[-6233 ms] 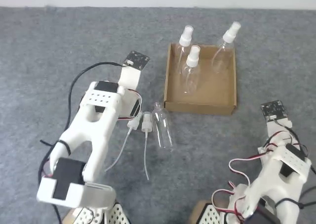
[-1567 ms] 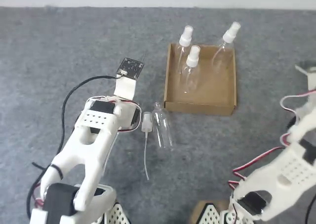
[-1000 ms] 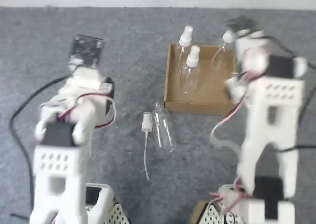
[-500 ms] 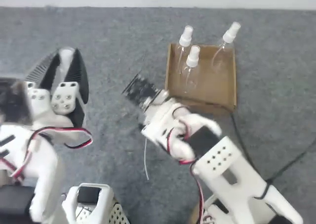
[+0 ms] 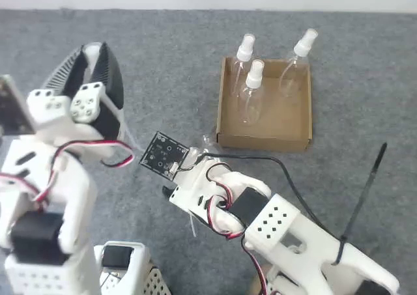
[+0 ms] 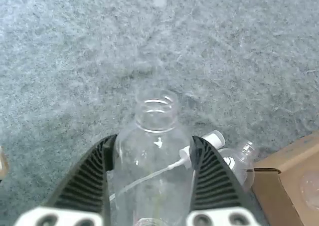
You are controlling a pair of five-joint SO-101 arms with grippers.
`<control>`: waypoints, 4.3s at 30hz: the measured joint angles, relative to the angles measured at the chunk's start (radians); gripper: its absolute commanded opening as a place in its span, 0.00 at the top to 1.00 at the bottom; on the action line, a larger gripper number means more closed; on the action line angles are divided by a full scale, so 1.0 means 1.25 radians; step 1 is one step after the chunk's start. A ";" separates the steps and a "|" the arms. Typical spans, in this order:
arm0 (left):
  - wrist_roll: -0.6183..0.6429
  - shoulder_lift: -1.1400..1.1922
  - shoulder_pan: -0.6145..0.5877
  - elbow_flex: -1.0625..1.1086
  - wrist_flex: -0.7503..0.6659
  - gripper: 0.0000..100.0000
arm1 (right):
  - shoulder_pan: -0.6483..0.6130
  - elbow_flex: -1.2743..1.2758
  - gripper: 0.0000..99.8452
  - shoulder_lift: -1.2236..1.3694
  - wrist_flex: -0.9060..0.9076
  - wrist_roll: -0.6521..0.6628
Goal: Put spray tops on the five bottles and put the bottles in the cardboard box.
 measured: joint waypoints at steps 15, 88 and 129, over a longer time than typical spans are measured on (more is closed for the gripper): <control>0.007 0.005 0.034 0.126 -0.090 0.99 | 0.000 0.172 0.99 -0.226 -0.146 -0.074; -0.049 -0.245 0.210 0.545 -0.083 0.99 | 0.080 0.379 0.99 -0.234 -0.543 -0.129; -0.119 -0.048 0.076 0.404 -0.028 0.85 | 0.109 0.379 0.99 -0.234 -0.550 -0.227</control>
